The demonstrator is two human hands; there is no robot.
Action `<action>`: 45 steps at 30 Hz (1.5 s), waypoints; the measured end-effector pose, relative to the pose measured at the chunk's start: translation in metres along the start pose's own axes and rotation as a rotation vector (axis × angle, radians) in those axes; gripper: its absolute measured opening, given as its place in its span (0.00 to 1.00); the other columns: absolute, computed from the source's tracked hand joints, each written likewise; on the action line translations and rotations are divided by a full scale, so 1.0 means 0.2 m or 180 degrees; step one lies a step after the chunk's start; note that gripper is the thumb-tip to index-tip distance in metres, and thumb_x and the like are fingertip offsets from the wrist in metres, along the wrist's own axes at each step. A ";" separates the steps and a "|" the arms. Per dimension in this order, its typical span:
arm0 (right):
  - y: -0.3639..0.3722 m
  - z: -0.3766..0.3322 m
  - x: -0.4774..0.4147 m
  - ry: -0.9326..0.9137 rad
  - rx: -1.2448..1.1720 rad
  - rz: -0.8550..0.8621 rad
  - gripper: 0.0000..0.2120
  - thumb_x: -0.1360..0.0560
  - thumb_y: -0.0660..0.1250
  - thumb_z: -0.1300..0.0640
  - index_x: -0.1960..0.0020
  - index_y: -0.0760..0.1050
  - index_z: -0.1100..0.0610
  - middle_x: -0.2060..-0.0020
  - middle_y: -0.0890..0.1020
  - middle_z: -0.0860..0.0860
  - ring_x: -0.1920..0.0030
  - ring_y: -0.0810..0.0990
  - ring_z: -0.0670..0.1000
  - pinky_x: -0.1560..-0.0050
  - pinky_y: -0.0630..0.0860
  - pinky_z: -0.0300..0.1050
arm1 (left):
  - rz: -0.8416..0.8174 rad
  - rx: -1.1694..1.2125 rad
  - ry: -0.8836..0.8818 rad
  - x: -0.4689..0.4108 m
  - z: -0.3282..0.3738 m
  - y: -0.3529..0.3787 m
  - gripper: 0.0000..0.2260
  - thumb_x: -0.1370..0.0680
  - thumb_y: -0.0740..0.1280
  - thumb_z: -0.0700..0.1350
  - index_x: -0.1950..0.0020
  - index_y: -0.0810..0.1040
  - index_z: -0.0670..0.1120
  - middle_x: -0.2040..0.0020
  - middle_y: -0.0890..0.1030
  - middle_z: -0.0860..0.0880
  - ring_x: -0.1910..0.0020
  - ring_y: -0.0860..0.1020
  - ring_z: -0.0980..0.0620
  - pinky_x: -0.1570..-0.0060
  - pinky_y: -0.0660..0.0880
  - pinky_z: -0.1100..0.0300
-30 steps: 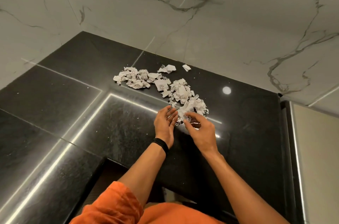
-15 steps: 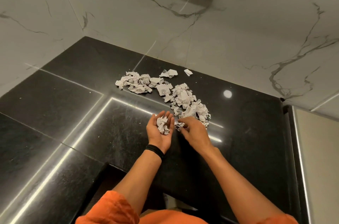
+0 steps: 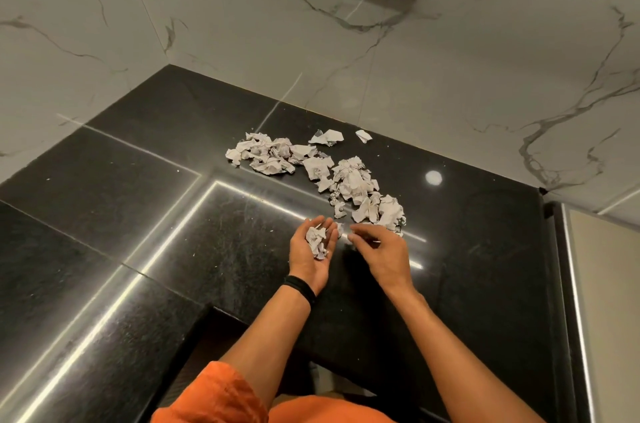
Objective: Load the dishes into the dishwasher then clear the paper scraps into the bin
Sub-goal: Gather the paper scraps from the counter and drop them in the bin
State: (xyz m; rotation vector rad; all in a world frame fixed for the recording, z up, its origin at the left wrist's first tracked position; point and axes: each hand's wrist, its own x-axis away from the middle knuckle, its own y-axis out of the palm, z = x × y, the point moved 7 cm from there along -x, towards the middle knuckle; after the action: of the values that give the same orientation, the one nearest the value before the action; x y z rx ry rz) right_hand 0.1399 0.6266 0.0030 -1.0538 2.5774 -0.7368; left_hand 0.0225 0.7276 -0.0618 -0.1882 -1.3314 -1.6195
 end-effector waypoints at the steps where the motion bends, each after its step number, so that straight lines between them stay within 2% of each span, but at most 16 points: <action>1: 0.00 -0.04 0.01 0.0027 -0.0292 -0.0015 0.10 0.26 0.75 0.54 0.44 0.83 0.47 0.52 0.85 0.40 0.51 0.82 0.40 0.47 0.79 0.39 | -0.0041 -0.0063 -0.0048 0.00 -0.02 0.01 0.10 0.18 0.64 0.45 0.48 0.80 0.39 0.48 0.83 0.39 0.48 0.82 0.45 0.41 0.78 0.54; 3: 0.03 -0.13 0.02 -0.0003 -0.0541 -0.0113 0.11 0.27 0.76 0.54 0.46 0.81 0.46 0.53 0.85 0.40 0.51 0.83 0.41 0.50 0.79 0.36 | -0.0162 -0.0152 -0.0132 0.00 -0.06 0.05 0.12 0.18 0.63 0.47 0.46 0.80 0.40 0.46 0.82 0.39 0.48 0.82 0.44 0.44 0.77 0.53; 5: 0.05 -0.19 0.01 -0.0178 -0.0336 -0.0144 0.07 0.27 0.77 0.53 0.51 0.81 0.47 0.56 0.84 0.41 0.54 0.82 0.42 0.54 0.77 0.34 | -0.0274 -0.0188 -0.0270 0.00 -0.10 0.08 0.14 0.19 0.63 0.51 0.44 0.80 0.41 0.47 0.82 0.39 0.49 0.82 0.42 0.43 0.77 0.50; 7: 0.08 -0.22 -0.01 -0.0426 -0.0050 -0.0165 0.04 0.27 0.76 0.51 0.54 0.82 0.48 0.59 0.83 0.41 0.55 0.81 0.43 0.55 0.75 0.36 | -0.0312 -0.0050 -0.0374 0.02 -0.11 0.10 0.14 0.18 0.63 0.51 0.45 0.81 0.41 0.51 0.84 0.40 0.53 0.84 0.44 0.49 0.80 0.52; 12: 0.04 -0.16 -0.12 -0.0190 -0.0296 0.0141 0.05 0.22 0.71 0.54 0.49 0.84 0.50 0.54 0.84 0.41 0.52 0.81 0.42 0.49 0.77 0.39 | -0.0226 0.0480 -0.0360 0.03 -0.03 0.06 0.11 0.18 0.63 0.46 0.47 0.80 0.39 0.47 0.83 0.39 0.48 0.83 0.44 0.49 0.82 0.54; 14: 0.07 -0.11 -0.17 -0.0120 0.0127 -0.0006 0.08 0.22 0.71 0.54 0.43 0.83 0.51 0.49 0.84 0.44 0.51 0.81 0.41 0.47 0.77 0.41 | -0.0152 0.0601 -0.0263 0.01 0.03 0.02 0.11 0.19 0.63 0.45 0.47 0.80 0.38 0.48 0.83 0.39 0.47 0.83 0.44 0.46 0.82 0.53; 16: 0.15 -0.08 -0.18 -0.0168 0.0712 -0.0467 0.15 0.22 0.71 0.54 0.36 0.80 0.53 0.43 0.82 0.49 0.45 0.81 0.48 0.42 0.75 0.43 | -0.0103 0.0634 -0.0111 0.00 0.09 -0.03 0.11 0.18 0.63 0.46 0.47 0.80 0.39 0.47 0.82 0.40 0.45 0.82 0.44 0.45 0.81 0.53; 21: 0.38 -0.10 -0.13 -0.0924 0.1760 -0.1028 0.21 0.22 0.70 0.49 0.31 0.75 0.53 0.37 0.77 0.51 0.37 0.72 0.55 0.36 0.69 0.48 | 0.0064 0.0641 0.0091 -0.04 0.20 -0.11 0.13 0.17 0.61 0.48 0.44 0.79 0.40 0.50 0.82 0.42 0.43 0.80 0.44 0.42 0.79 0.52; 27: 0.41 -0.09 -0.08 -0.1733 0.2192 -0.1041 0.08 0.23 0.68 0.58 0.45 0.82 0.55 0.49 0.80 0.52 0.48 0.76 0.55 0.54 0.75 0.48 | 0.0095 0.0551 0.0138 -0.05 0.21 -0.11 0.12 0.17 0.61 0.47 0.46 0.79 0.40 0.52 0.83 0.42 0.48 0.82 0.45 0.42 0.78 0.52; 29: 0.34 -0.08 -0.09 -0.1520 0.1907 -0.0841 0.06 0.23 0.69 0.59 0.48 0.83 0.56 0.54 0.82 0.53 0.52 0.79 0.55 0.54 0.75 0.48 | 0.0049 0.0490 0.0107 -0.05 0.19 -0.09 0.11 0.17 0.62 0.46 0.47 0.79 0.40 0.53 0.83 0.42 0.49 0.82 0.46 0.41 0.78 0.52; 32: 0.18 -0.04 -0.15 -0.0291 0.0558 -0.0223 0.06 0.23 0.72 0.56 0.48 0.85 0.54 0.55 0.84 0.47 0.53 0.81 0.47 0.49 0.77 0.45 | -0.0042 0.0322 0.0031 -0.04 0.14 -0.03 0.10 0.18 0.64 0.45 0.49 0.80 0.40 0.53 0.84 0.42 0.51 0.83 0.46 0.37 0.76 0.52; 34: 0.14 -0.05 -0.17 0.0149 -0.0201 -0.0005 0.08 0.25 0.75 0.55 0.46 0.85 0.51 0.54 0.85 0.42 0.52 0.82 0.41 0.48 0.78 0.40 | -0.0161 0.0236 -0.0039 -0.05 0.10 0.01 0.10 0.18 0.64 0.45 0.48 0.80 0.40 0.50 0.83 0.41 0.51 0.83 0.46 0.38 0.77 0.53; 36: 0.14 -0.12 -0.18 0.0193 -0.0601 0.0060 0.08 0.26 0.76 0.55 0.46 0.84 0.51 0.54 0.85 0.42 0.51 0.83 0.40 0.49 0.78 0.36 | -0.0267 0.0104 -0.0121 -0.05 0.06 0.05 0.12 0.18 0.64 0.47 0.46 0.80 0.40 0.44 0.82 0.40 0.50 0.82 0.46 0.42 0.76 0.54; 39: 0.13 -0.21 -0.17 0.0086 -0.0560 0.0062 0.10 0.25 0.75 0.54 0.44 0.84 0.51 0.51 0.85 0.43 0.50 0.82 0.38 0.48 0.76 0.32 | -0.0435 0.0090 -0.0334 -0.05 -0.01 0.11 0.17 0.18 0.62 0.49 0.37 0.80 0.39 0.39 0.81 0.39 0.42 0.81 0.43 0.37 0.74 0.52; 42: 0.16 -0.24 -0.14 -0.0248 -0.0013 -0.0237 0.12 0.24 0.72 0.52 0.41 0.83 0.46 0.47 0.84 0.40 0.45 0.80 0.37 0.44 0.74 0.34 | -0.0542 0.0147 -0.0490 -0.03 -0.04 0.15 0.14 0.18 0.62 0.49 0.42 0.82 0.41 0.46 0.84 0.42 0.47 0.84 0.45 0.42 0.78 0.52; 45: 0.14 -0.23 -0.12 -0.0360 0.0016 -0.0435 0.15 0.26 0.72 0.55 0.41 0.83 0.44 0.43 0.83 0.39 0.39 0.78 0.39 0.37 0.72 0.37 | -0.0544 0.0101 -0.0554 -0.04 -0.04 0.15 0.14 0.19 0.65 0.49 0.41 0.82 0.41 0.44 0.84 0.42 0.45 0.83 0.45 0.34 0.74 0.51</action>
State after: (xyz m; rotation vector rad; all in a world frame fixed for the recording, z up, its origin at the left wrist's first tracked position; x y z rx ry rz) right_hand 0.1227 0.6770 0.0276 -1.2429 2.4267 -0.6935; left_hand 0.0520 0.7276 -0.0511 -0.2045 -1.5402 -1.7552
